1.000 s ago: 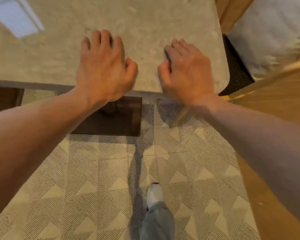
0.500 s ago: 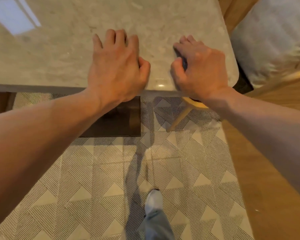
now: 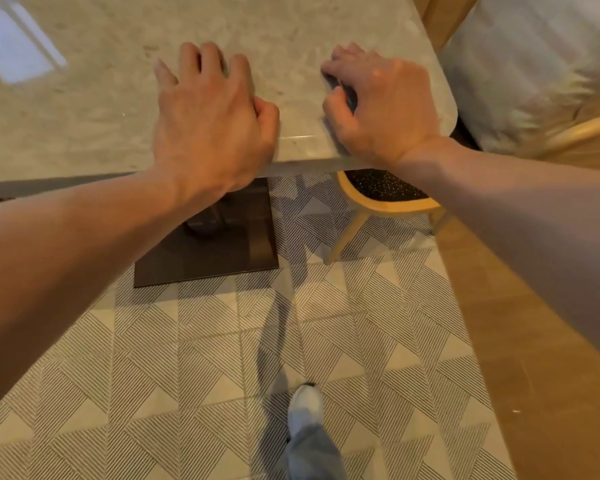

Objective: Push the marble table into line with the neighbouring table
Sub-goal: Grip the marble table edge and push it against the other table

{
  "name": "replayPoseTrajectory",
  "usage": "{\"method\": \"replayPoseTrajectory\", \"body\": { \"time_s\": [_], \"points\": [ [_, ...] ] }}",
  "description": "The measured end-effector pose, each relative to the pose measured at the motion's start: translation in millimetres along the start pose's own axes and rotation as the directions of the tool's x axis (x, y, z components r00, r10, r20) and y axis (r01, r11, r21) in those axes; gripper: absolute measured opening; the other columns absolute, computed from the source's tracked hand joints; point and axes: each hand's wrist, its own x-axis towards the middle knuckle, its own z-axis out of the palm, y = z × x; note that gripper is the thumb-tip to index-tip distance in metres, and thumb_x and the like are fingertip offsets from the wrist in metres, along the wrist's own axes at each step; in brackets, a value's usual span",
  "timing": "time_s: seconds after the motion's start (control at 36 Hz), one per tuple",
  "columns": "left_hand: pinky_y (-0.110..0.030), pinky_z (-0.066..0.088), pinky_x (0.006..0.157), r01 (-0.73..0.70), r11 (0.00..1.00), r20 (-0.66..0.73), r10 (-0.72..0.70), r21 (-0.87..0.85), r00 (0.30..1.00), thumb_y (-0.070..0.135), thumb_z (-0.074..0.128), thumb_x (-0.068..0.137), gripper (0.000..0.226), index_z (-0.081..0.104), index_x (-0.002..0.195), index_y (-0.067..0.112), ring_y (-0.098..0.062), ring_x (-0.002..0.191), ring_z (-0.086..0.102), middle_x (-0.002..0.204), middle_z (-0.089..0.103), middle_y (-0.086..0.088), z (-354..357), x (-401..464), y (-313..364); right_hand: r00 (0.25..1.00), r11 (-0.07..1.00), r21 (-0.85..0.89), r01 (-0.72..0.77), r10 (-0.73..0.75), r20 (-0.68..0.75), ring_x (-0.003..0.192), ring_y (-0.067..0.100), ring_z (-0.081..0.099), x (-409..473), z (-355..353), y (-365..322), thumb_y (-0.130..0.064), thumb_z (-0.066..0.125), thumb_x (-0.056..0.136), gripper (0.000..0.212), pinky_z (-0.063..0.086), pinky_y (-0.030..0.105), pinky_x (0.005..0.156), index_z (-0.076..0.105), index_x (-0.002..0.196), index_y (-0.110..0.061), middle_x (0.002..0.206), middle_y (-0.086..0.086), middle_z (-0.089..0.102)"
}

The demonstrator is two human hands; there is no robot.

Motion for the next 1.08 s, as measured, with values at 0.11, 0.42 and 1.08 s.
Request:
{"method": "replayPoseTrajectory", "body": {
  "time_s": [0.11, 0.42, 1.08],
  "points": [
    [-0.063, 0.035, 0.103, 0.008, 1.000, 0.004, -0.008, 0.015, 1.000, 0.038, 0.027, 0.091, 0.056, 0.052, 0.124, 0.000, -0.043, 0.119, 0.045, 0.127, 0.051, -0.027, 1.6, 4.5, 5.2, 1.000, 1.000, 0.027, -0.006, 0.006, -0.017, 0.100, 0.025, 0.061, 1.4, -0.5, 4.8, -0.034, 0.033, 0.090, 0.047, 0.048, 0.044, 0.085, 0.068, 0.110, -0.010, 0.109, 0.007, 0.067],
    [-0.066, 0.035, 0.102, 0.009, 0.999, -0.024, -0.008, 0.038, 1.000, 0.039, 0.026, 0.092, 0.058, 0.051, 0.126, -0.001, -0.045, 0.119, 0.045, 0.127, 0.051, -0.029, 9.9, 19.5, 16.4, 0.999, 0.999, 0.038, -0.012, 0.014, -0.031, 0.115, 0.033, 0.061, 11.2, 0.1, 22.1, -0.034, 0.033, 0.089, 0.053, 0.046, 0.048, 0.097, 0.069, 0.115, -0.005, 0.121, 0.017, 0.068],
    [-0.062, 0.033, 0.106, 0.060, 0.998, 0.007, -0.060, 0.026, 0.998, 0.036, 0.026, 0.090, 0.054, 0.054, 0.121, 0.001, -0.044, 0.113, 0.048, 0.122, 0.054, -0.027, 10.4, 20.1, 19.0, 1.000, 0.997, 0.073, 0.003, -0.002, -0.021, 0.112, 0.025, 0.061, 13.9, 2.5, 27.3, -0.034, 0.035, 0.091, 0.047, 0.049, 0.041, 0.088, 0.066, 0.119, -0.013, 0.121, 0.006, 0.066]
  ]
}}
